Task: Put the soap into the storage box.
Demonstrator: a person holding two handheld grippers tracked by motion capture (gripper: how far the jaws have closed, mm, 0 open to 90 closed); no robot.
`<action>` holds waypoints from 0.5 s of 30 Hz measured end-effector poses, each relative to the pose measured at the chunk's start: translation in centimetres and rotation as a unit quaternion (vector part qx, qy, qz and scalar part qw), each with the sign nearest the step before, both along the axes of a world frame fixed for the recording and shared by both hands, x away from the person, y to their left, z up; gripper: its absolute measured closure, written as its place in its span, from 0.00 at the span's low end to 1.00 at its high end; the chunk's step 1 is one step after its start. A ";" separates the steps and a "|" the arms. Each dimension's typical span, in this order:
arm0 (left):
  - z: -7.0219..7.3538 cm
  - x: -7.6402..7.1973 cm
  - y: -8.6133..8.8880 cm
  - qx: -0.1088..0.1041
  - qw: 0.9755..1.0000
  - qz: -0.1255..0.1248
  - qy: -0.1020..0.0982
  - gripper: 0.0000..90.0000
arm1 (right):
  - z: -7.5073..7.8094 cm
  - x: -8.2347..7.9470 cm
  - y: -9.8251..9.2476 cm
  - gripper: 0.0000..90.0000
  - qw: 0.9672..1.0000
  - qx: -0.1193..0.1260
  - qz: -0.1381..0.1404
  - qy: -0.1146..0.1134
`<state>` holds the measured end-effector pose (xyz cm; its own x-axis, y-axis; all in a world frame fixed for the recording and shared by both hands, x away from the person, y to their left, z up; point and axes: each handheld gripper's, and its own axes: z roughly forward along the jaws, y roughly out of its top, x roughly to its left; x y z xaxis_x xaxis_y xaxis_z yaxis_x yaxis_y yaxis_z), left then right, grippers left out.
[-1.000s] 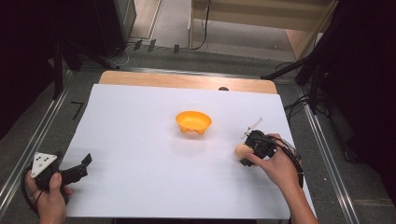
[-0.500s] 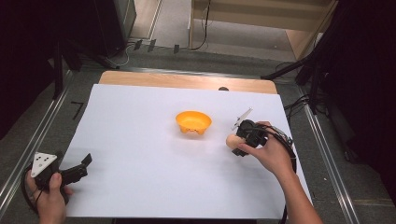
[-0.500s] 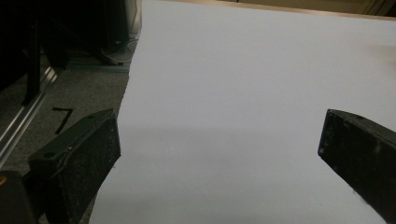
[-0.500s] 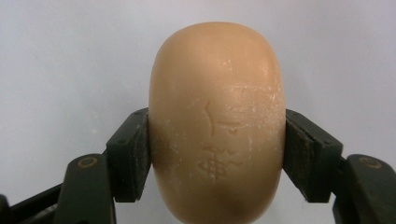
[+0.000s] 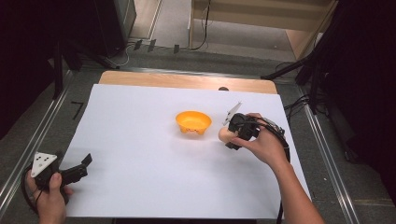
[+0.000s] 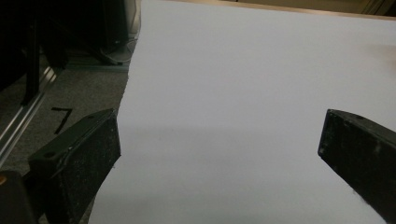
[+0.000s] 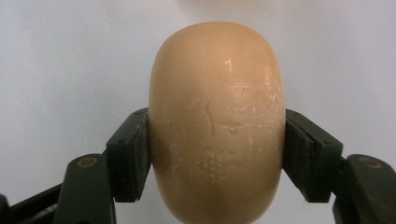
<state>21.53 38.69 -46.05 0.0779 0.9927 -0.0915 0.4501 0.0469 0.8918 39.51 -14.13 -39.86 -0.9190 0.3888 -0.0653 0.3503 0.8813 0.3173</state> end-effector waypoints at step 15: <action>0.0 0.0 0.0 0.000 1.000 0.000 0.000 0.00 | 1.2 0.9 1.5 0.36 0.999 0.004 0.047 -0.022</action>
<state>21.54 38.70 -46.06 0.0785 0.9926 -0.0924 0.4505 0.0474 0.8915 40.44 -12.64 -38.67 -0.9475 0.3023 -0.1044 0.2522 0.9069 0.3374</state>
